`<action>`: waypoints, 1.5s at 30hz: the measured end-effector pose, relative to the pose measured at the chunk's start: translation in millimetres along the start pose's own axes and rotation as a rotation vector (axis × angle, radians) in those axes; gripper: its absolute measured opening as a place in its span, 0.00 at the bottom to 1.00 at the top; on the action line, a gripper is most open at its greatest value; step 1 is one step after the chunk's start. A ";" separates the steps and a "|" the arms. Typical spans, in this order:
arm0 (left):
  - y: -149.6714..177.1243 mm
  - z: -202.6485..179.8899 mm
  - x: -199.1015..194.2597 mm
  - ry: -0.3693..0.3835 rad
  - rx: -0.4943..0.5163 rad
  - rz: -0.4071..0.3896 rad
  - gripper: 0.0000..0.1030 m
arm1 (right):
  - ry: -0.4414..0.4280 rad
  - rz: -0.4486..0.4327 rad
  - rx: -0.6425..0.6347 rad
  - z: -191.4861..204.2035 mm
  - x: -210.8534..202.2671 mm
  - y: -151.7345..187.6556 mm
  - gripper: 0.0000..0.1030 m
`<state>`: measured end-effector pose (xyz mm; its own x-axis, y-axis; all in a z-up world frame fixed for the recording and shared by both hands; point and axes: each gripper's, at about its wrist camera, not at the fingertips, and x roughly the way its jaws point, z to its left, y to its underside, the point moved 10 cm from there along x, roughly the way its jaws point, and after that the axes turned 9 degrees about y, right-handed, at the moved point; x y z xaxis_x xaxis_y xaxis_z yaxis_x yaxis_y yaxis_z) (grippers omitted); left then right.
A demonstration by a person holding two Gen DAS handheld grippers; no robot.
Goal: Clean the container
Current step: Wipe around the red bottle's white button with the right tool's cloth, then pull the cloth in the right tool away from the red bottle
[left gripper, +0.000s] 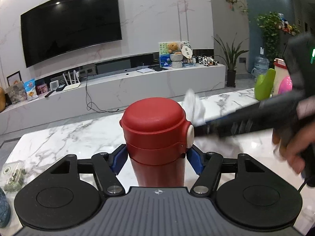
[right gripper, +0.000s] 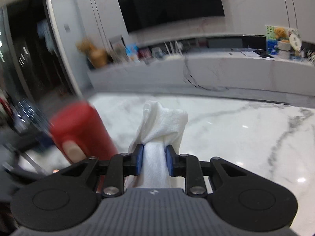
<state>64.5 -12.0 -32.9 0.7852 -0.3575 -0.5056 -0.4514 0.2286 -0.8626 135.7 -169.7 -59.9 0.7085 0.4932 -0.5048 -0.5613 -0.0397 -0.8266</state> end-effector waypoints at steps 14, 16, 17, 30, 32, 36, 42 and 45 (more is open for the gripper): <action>-1.1 11.4 3.4 0.144 0.086 0.031 0.61 | -0.131 0.017 -0.110 23.0 -12.3 0.0 0.27; -0.9 6.2 4.6 0.146 0.087 0.033 0.61 | -0.113 0.050 -0.149 22.3 -9.4 8.5 0.27; -1.2 4.2 5.6 0.147 0.086 0.033 0.61 | -0.105 0.069 -0.169 22.3 -6.1 12.7 0.27; -6.0 10.5 3.9 0.117 0.078 0.029 0.62 | 0.042 0.284 -0.311 20.2 28.7 75.6 0.27; -4.9 6.7 4.6 0.084 0.065 0.026 0.64 | 0.096 0.304 -0.324 14.4 32.2 80.5 0.27; 0.2 6.5 8.5 0.010 -0.006 0.034 0.66 | 0.162 0.314 -0.353 6.0 35.9 88.7 0.29; 1.5 4.4 10.7 -0.066 -0.058 0.025 0.66 | 0.166 0.290 -0.387 6.9 35.7 95.0 0.42; 1.2 5.0 9.8 -0.075 -0.045 0.015 0.64 | 0.173 0.269 -0.403 9.4 32.5 91.8 0.46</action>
<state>73.7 -10.7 -38.8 0.8072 -0.2854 -0.5168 -0.4801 0.1919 -0.8559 103.2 -149.1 -149.8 0.6408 0.2699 -0.7187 -0.5485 -0.4941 -0.6746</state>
